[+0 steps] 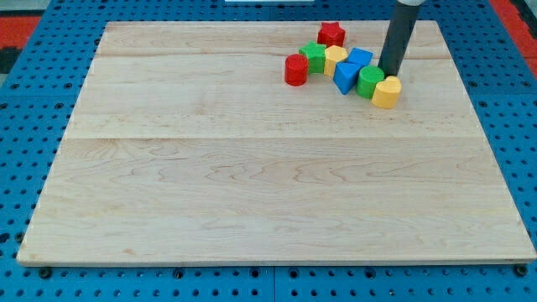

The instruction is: Slide the group of blocks to left and down a bit

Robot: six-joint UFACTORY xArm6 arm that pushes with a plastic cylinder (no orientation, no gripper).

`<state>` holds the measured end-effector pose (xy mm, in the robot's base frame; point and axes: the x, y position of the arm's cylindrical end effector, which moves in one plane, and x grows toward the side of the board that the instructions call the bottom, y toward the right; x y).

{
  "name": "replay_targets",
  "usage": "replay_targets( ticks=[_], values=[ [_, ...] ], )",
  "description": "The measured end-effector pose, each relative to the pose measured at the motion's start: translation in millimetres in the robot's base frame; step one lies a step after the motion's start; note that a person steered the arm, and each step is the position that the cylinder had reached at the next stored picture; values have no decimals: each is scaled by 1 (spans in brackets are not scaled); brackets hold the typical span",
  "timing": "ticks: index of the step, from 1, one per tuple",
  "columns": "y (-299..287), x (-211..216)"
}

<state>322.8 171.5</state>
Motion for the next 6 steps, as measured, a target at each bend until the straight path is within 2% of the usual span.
replay_targets(
  ticks=[2,4,5,6],
  values=[
    [-56,-37],
    [-20,-67],
    [-10,-109],
    [-56,-113]
  ],
)
